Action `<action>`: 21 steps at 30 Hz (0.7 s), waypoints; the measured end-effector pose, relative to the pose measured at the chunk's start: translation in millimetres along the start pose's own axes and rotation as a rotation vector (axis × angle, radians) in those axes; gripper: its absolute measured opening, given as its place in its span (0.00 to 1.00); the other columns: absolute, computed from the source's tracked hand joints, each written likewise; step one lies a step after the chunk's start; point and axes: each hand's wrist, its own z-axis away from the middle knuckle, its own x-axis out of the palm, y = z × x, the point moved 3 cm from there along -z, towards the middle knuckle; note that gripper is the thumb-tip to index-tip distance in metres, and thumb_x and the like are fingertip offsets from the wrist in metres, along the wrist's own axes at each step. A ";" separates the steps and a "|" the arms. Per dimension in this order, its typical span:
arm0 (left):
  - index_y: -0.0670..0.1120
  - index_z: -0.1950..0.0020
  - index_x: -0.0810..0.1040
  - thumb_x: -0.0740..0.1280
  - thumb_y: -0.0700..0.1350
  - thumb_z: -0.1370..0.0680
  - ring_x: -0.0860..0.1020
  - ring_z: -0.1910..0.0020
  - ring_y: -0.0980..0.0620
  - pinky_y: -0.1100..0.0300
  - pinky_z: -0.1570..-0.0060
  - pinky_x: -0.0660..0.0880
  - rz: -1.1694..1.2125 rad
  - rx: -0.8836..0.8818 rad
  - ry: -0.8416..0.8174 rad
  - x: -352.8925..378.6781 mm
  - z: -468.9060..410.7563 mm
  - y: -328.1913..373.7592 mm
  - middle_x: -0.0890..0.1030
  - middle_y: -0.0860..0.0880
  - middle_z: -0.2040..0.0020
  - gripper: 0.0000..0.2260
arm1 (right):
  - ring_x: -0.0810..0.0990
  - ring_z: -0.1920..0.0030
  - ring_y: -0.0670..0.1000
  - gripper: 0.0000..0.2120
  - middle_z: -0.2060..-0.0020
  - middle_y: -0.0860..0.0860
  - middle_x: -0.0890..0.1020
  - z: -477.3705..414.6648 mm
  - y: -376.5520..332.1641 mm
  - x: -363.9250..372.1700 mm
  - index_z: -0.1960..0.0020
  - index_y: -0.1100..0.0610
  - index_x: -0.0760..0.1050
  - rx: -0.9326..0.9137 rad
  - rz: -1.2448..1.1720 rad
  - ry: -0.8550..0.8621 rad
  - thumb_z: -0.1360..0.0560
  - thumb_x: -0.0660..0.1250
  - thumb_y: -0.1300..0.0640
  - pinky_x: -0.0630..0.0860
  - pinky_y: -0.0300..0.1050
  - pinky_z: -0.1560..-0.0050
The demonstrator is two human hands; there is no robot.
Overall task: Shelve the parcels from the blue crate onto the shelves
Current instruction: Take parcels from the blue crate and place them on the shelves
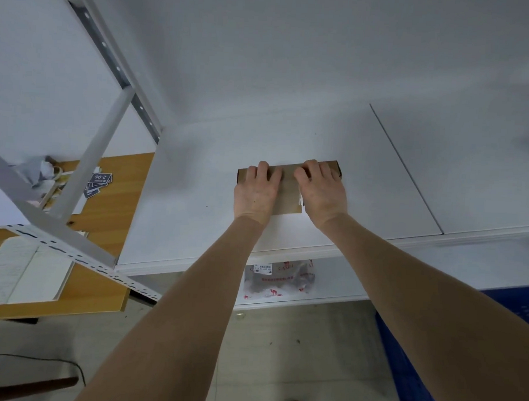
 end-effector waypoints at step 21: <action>0.46 0.29 0.64 0.62 0.40 0.23 0.68 0.36 0.46 0.55 0.44 0.72 0.204 0.412 -0.202 21.8 67.2 131.8 0.64 0.44 0.32 0.23 | 0.57 0.27 0.56 0.29 0.26 0.55 0.59 151.5 77.0 -9.1 0.25 0.53 0.56 0.413 0.004 -0.200 0.23 0.63 0.58 0.58 0.48 0.29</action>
